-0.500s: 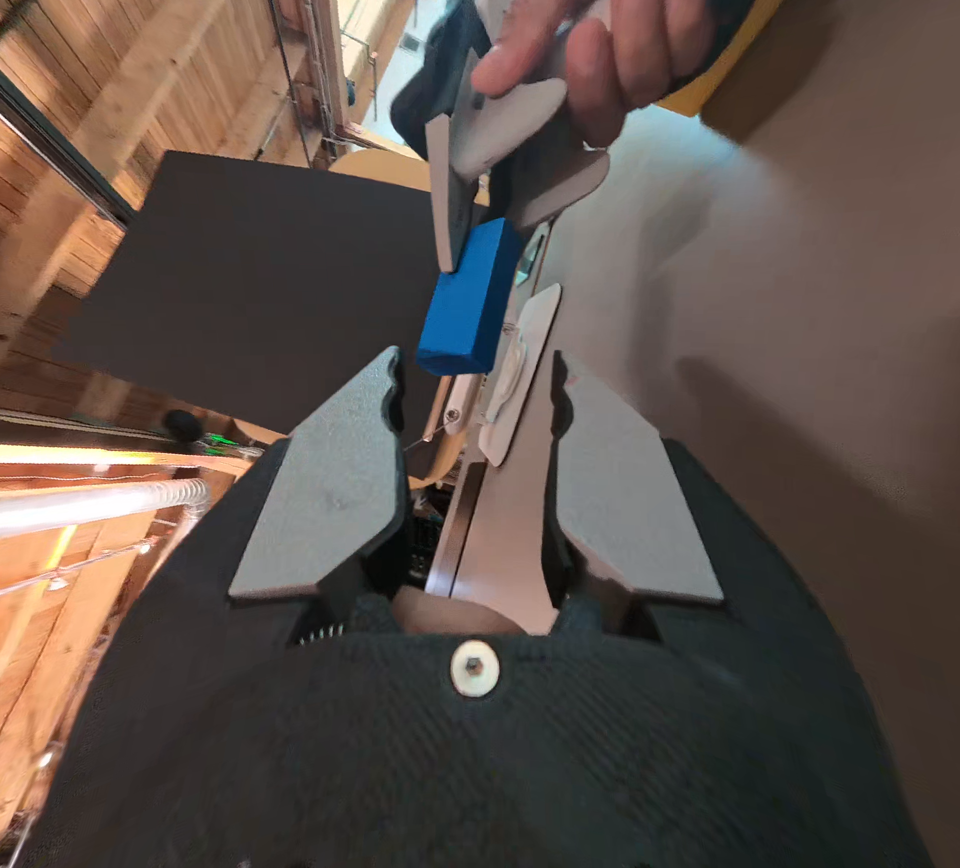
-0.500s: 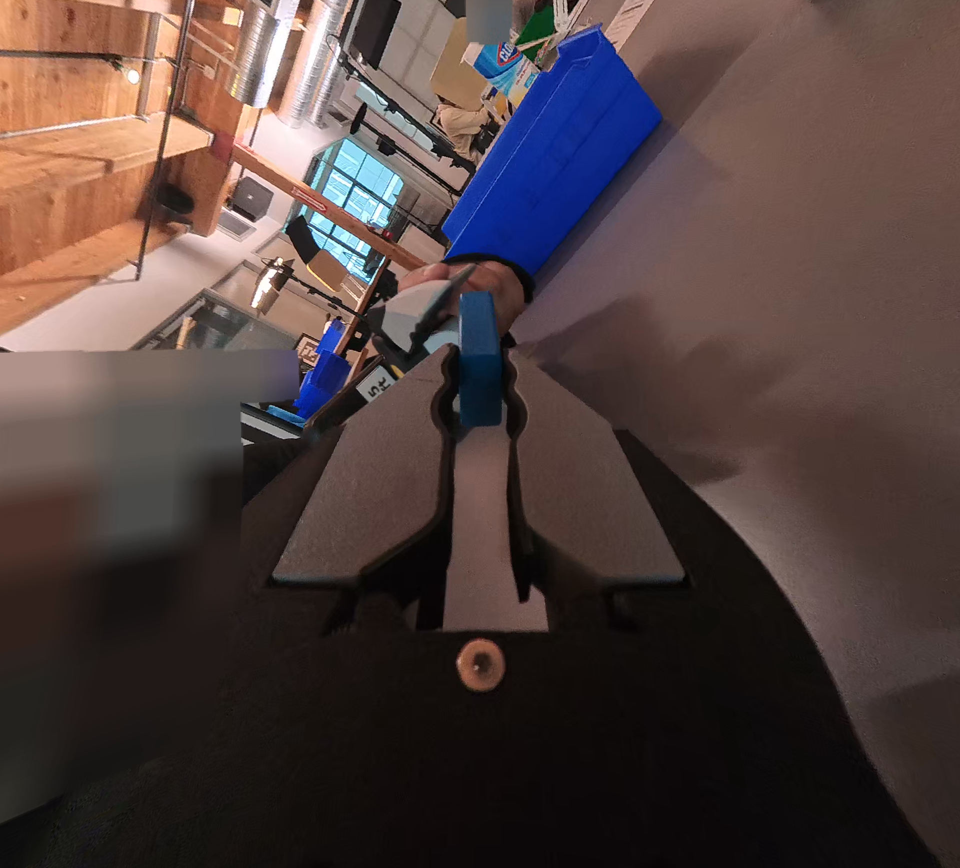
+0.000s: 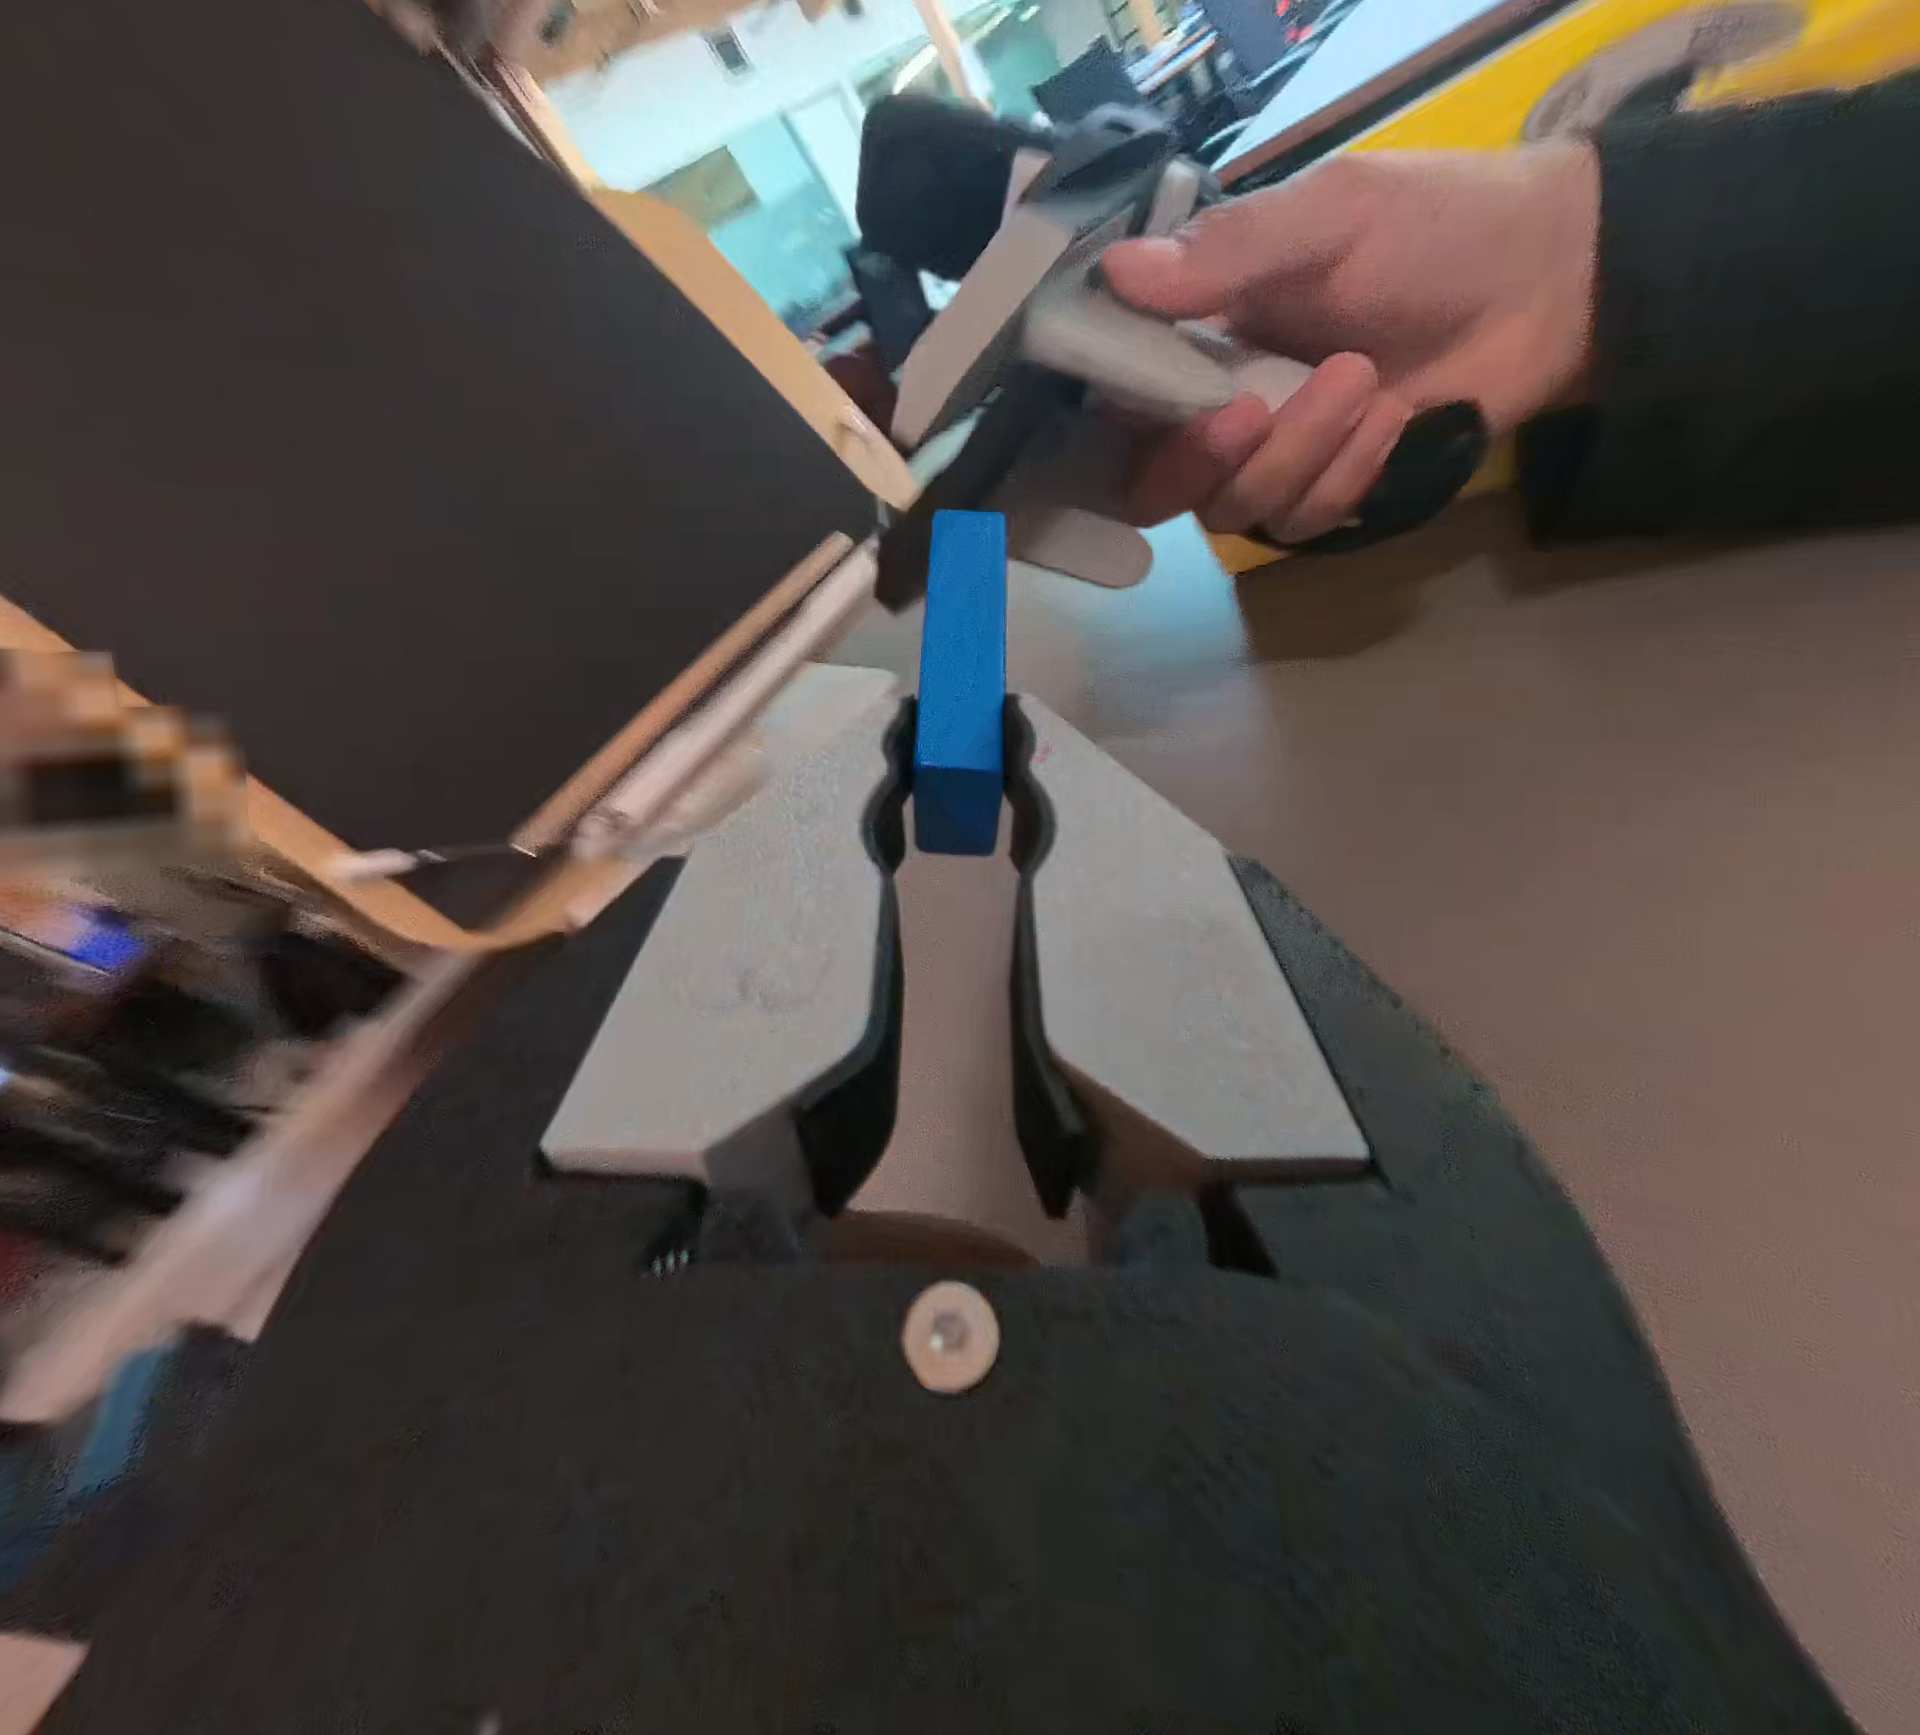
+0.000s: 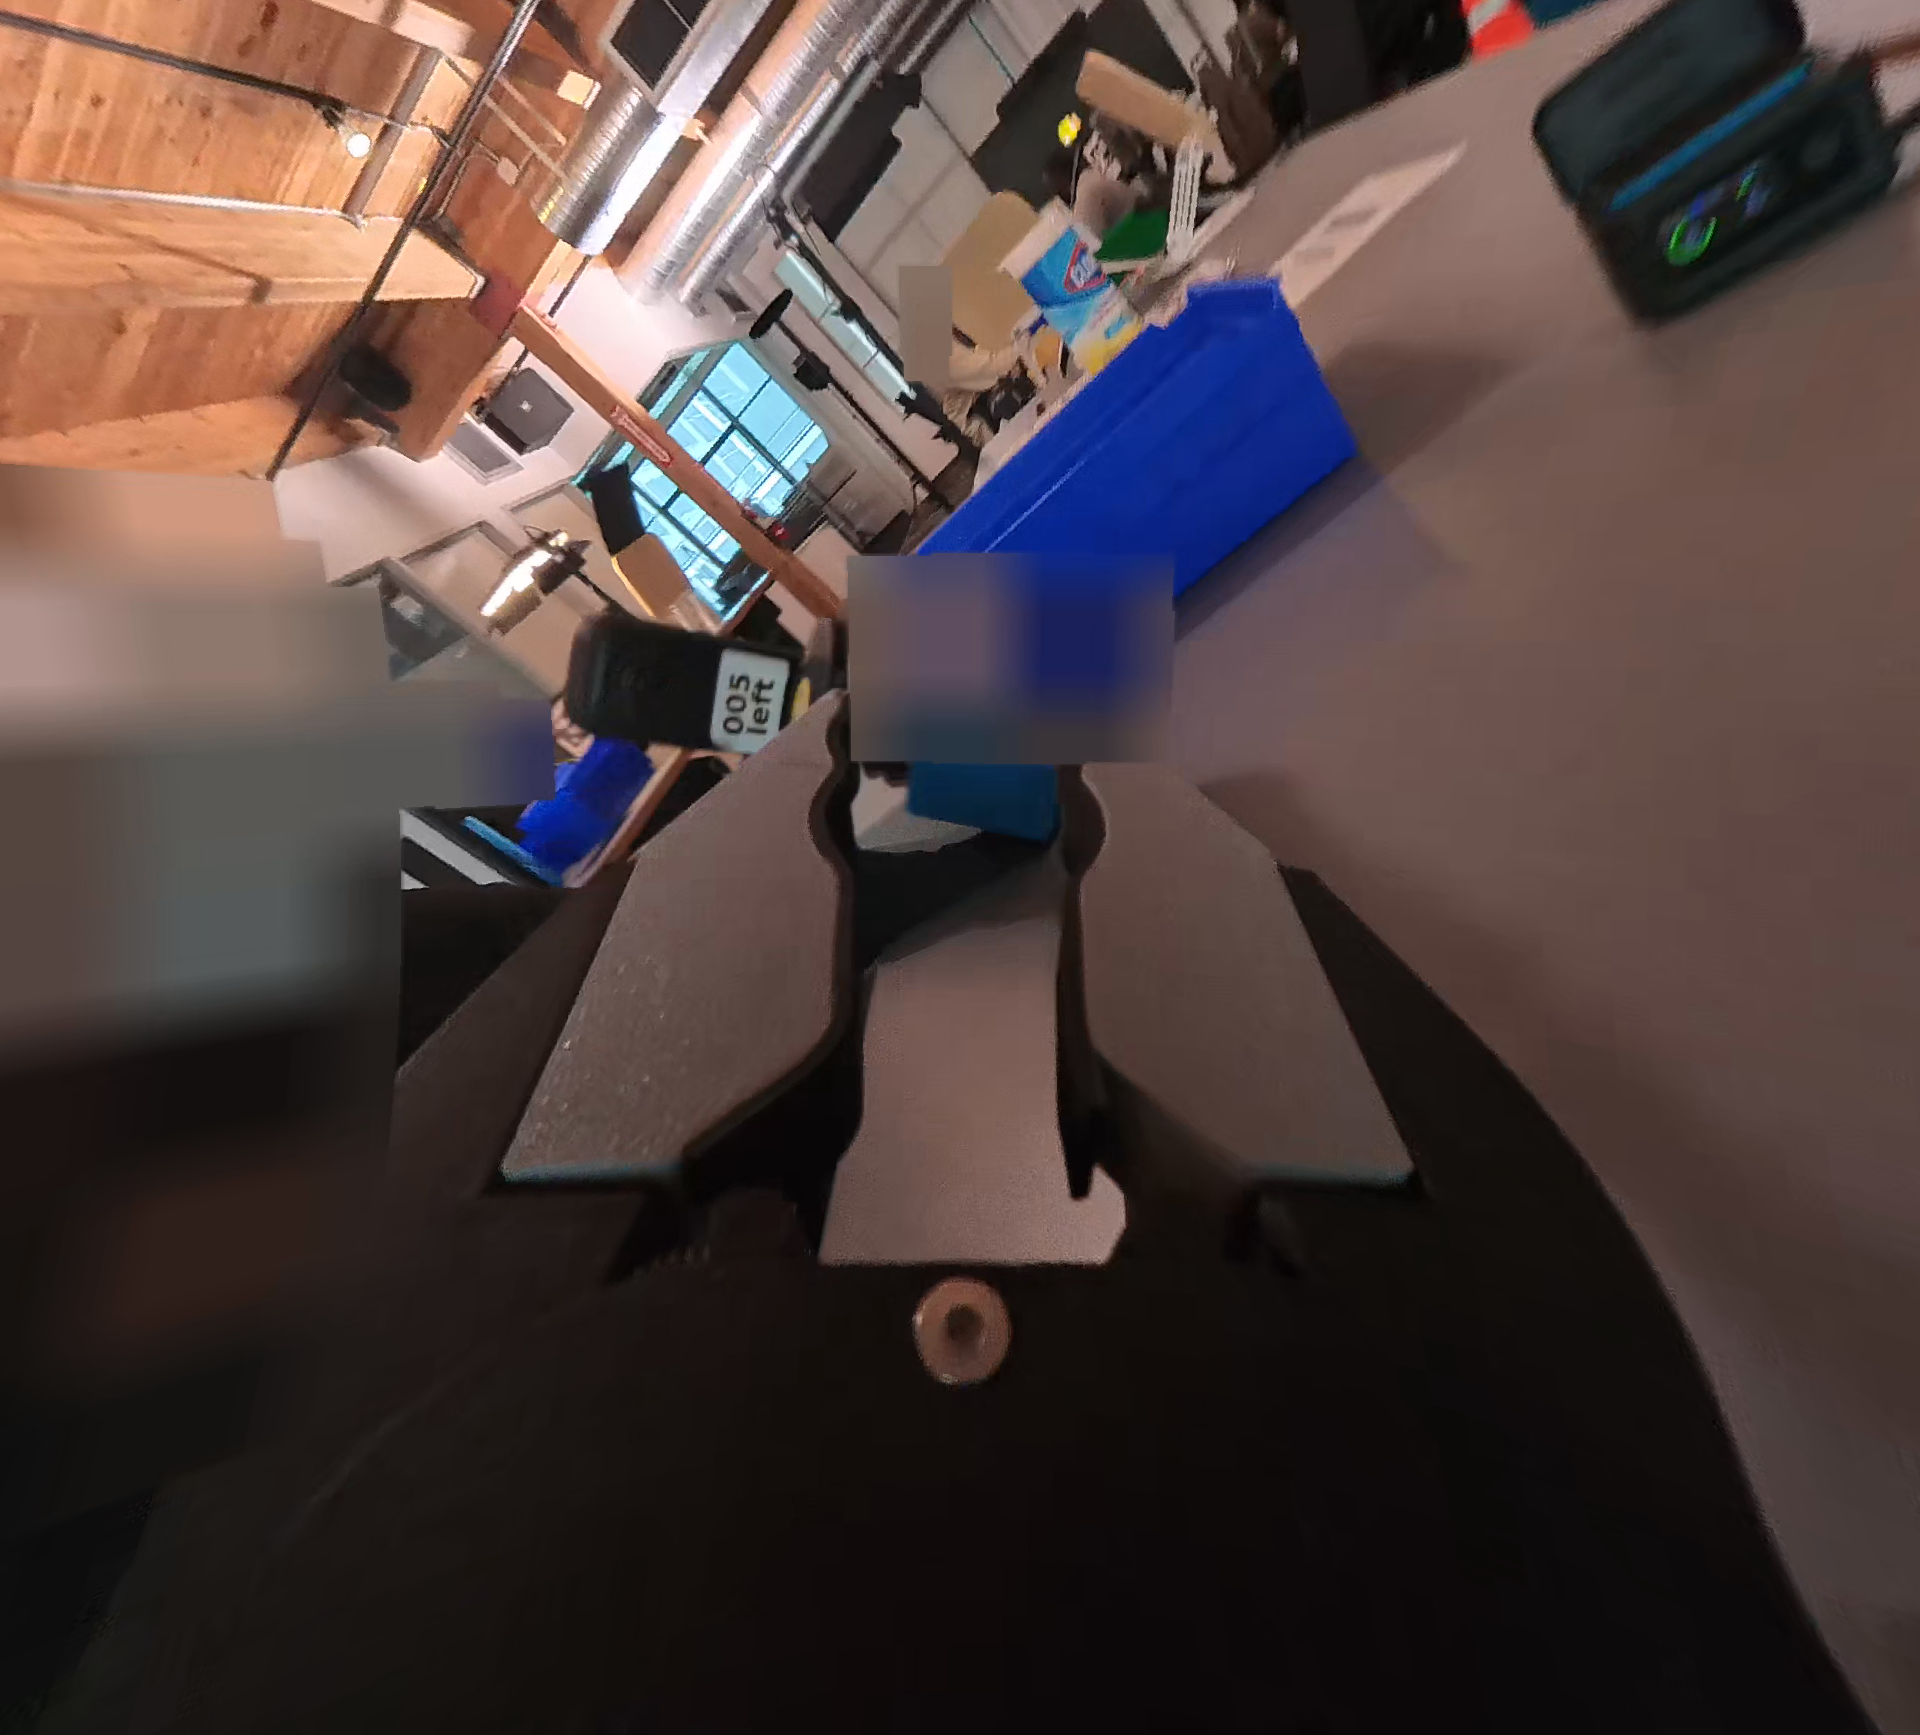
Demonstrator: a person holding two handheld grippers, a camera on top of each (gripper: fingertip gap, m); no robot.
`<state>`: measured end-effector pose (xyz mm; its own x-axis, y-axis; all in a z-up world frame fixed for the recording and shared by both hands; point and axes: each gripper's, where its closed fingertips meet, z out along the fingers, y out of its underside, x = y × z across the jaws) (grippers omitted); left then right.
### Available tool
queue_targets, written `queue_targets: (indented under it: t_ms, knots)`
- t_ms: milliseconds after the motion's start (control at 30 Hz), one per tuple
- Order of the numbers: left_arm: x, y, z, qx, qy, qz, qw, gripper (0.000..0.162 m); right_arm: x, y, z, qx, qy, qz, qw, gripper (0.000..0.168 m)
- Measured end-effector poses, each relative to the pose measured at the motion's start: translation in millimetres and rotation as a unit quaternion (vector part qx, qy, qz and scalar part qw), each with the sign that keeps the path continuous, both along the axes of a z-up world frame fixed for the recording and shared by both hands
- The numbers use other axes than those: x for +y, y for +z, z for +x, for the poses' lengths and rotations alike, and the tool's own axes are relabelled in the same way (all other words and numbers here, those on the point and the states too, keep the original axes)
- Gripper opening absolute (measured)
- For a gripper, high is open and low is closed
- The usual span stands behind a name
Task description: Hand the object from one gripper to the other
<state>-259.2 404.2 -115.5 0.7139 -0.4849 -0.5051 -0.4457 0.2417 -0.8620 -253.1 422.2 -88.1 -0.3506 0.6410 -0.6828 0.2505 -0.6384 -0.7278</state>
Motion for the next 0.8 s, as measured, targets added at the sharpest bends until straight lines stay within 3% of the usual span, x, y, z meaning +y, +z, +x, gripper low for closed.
queue_targets:
  t_ms: [33, 300, 400, 633, 733, 800]
  knots:
    - [2, -1, -2, -0.033, -0.009, -0.032, 0.999, 0.014, 1, 5, 3, 0.015, -0.006, 0.02, 1.0, 0.035]
    - [-7, 15, -4, -0.248, -0.125, -0.17, 0.945, 0.013, -6, 11, 2, 0.04, -0.046, 0.171, 0.983, 0.044]
    - [-9, 22, -3, -0.294, -0.148, -0.179, 0.927, 0.013, -14, 0, -3, 0.02, -0.038, 0.218, 0.975, 0.035]
    - [-12, 20, 4, -0.299, -0.164, -0.191, 0.92, 0.014, -26, 10, -5, 0.056, -0.016, 0.187, 0.981, 0.015]
    - [-5, 3, 7, -0.288, -0.144, -0.236, 0.917, 0.017, -20, 7, -7, 0.043, -0.054, 0.254, 0.965, 0.013]
    - [9, -16, -2, -0.258, -0.079, -0.254, 0.929, 0.025, -14, 1, -12, 0.019, -0.097, 0.332, 0.938, 0.012]
